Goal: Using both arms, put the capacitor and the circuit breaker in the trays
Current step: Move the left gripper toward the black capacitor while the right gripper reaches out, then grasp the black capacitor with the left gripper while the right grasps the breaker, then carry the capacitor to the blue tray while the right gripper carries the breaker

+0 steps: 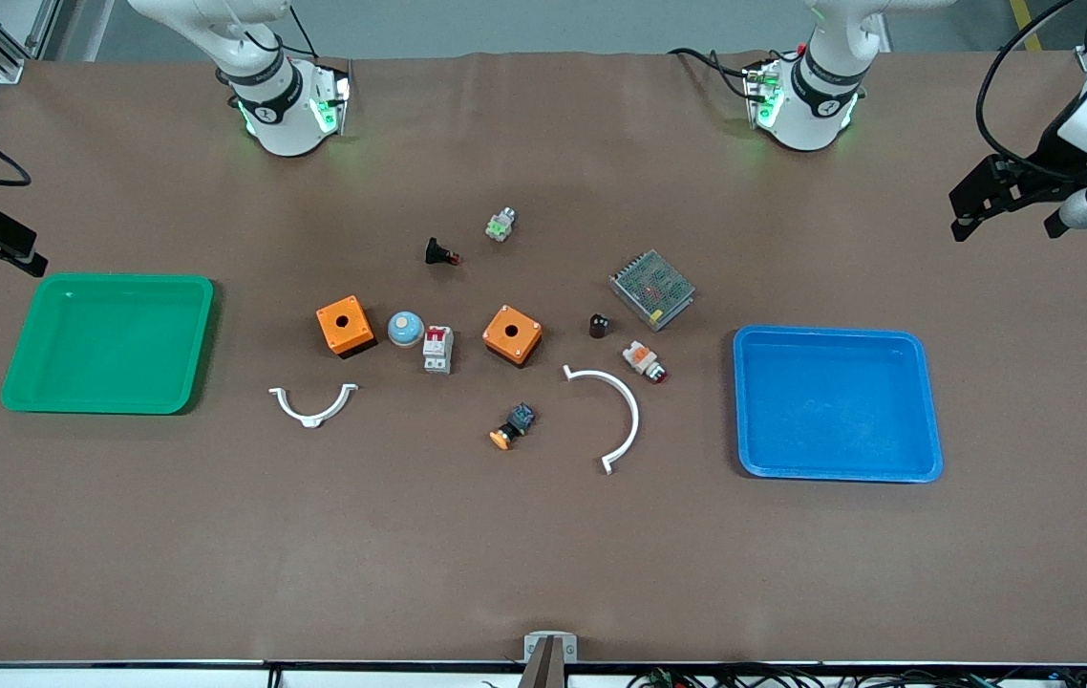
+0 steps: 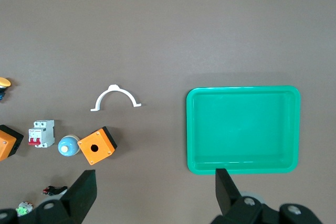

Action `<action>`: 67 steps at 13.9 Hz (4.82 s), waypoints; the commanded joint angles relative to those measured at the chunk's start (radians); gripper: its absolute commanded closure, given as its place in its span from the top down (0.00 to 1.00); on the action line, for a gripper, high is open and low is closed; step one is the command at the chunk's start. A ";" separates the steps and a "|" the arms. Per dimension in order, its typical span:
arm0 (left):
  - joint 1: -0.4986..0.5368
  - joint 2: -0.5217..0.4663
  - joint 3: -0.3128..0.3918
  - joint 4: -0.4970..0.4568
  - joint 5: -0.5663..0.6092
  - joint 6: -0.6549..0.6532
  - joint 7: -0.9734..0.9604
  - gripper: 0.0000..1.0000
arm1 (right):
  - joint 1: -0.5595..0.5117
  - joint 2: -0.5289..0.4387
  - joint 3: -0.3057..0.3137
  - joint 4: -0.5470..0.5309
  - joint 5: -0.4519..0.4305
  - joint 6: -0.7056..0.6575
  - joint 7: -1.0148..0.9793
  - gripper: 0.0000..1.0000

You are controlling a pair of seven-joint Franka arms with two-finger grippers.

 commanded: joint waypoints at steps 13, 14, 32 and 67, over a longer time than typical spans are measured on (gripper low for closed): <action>-0.110 0.257 -0.182 0.062 0.000 0.047 -0.131 1.00 | -0.002 0.035 0.012 0.028 -0.013 -0.008 0.002 1.00; -0.139 0.303 -0.191 0.062 0.002 0.083 -0.195 1.00 | 0.003 0.037 0.016 0.028 -0.008 -0.008 0.010 1.00; -0.420 0.716 -0.188 -0.105 0.143 0.663 -0.748 0.73 | 0.512 0.404 0.016 -0.063 0.095 0.203 0.480 1.00; -0.158 0.460 -0.188 -0.097 0.172 0.359 -0.445 0.00 | 0.320 0.201 0.007 -0.188 0.110 0.074 0.391 0.18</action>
